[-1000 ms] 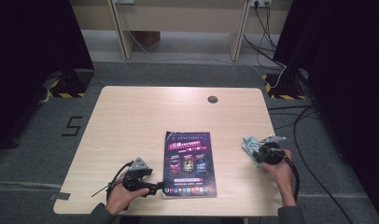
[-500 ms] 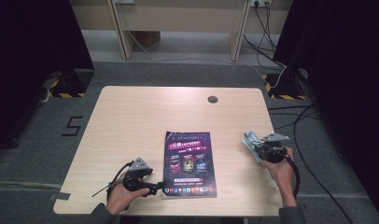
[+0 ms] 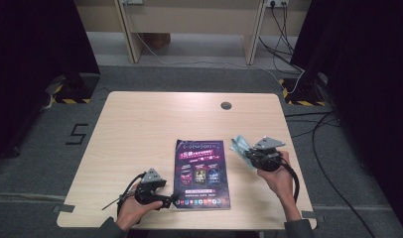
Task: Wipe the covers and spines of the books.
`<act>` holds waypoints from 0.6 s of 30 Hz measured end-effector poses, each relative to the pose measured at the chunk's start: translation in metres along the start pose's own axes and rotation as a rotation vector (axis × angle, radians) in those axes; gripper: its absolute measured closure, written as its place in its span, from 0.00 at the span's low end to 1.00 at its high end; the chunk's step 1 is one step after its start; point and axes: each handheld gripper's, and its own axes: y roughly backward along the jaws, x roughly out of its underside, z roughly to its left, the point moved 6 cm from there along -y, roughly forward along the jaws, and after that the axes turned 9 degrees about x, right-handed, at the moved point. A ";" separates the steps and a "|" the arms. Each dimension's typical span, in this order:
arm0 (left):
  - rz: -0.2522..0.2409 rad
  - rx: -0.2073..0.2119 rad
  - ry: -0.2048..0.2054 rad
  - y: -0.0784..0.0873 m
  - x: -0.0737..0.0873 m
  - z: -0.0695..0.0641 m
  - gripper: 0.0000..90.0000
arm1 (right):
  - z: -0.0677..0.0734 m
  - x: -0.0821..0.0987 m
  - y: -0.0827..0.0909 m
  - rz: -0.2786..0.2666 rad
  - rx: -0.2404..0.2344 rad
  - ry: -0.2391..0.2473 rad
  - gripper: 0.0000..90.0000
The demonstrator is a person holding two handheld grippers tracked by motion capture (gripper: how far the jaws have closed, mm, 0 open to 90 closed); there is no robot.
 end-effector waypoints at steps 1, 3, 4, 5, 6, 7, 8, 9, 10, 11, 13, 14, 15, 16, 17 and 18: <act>-0.001 0.000 -0.002 -0.001 0.000 0.000 0.24 | 0.006 -0.003 -0.002 -0.004 -0.010 0.015 0.90; -0.004 0.001 0.001 -0.003 -0.001 -0.001 0.24 | 0.018 -0.006 -0.006 0.002 -0.034 0.040 0.89; -0.006 0.002 0.005 -0.004 -0.002 -0.001 0.25 | 0.024 -0.009 -0.009 0.001 -0.045 0.047 0.89; -0.006 0.002 0.003 -0.005 -0.003 0.000 0.25 | 0.029 -0.010 -0.012 0.004 -0.055 0.058 0.89; -0.010 0.002 0.006 -0.006 -0.003 0.000 0.25 | 0.035 -0.012 -0.015 0.005 -0.065 0.068 0.89; -0.009 0.001 0.003 -0.008 -0.004 0.000 0.25 | 0.040 -0.013 -0.018 0.010 -0.074 0.081 0.89; -0.002 -0.001 -0.004 -0.010 -0.003 -0.001 0.25 | 0.045 -0.014 -0.021 0.011 -0.082 0.096 0.89; 0.004 -0.007 -0.017 -0.011 -0.003 -0.002 0.26 | 0.051 -0.014 -0.023 0.020 -0.093 0.102 0.89; 0.011 -0.014 -0.032 -0.012 -0.003 -0.003 0.26 | 0.057 -0.014 -0.025 0.029 -0.103 0.112 0.89; 0.015 -0.014 -0.040 -0.013 -0.003 -0.004 0.26 | 0.062 -0.014 -0.028 0.033 -0.107 0.120 0.89; 0.021 -0.008 -0.057 -0.014 -0.003 -0.006 0.29 | 0.071 -0.014 -0.032 0.042 -0.120 0.138 0.89; 0.023 -0.005 -0.068 -0.014 -0.002 -0.007 0.31 | 0.075 -0.014 -0.034 0.049 -0.127 0.146 0.89; 0.026 -0.008 -0.075 -0.015 -0.002 -0.009 0.33 | 0.079 -0.014 -0.036 0.051 -0.133 0.154 0.89; 0.030 -0.013 -0.080 -0.015 -0.002 -0.009 0.33 | 0.082 -0.014 -0.038 0.052 -0.139 0.163 0.89; 0.033 -0.014 -0.083 -0.015 -0.003 -0.009 0.33 | 0.084 -0.014 -0.040 0.060 -0.141 0.162 0.89; 0.034 -0.014 -0.085 -0.016 -0.003 -0.010 0.33 | 0.087 -0.013 -0.042 0.063 -0.147 0.166 0.89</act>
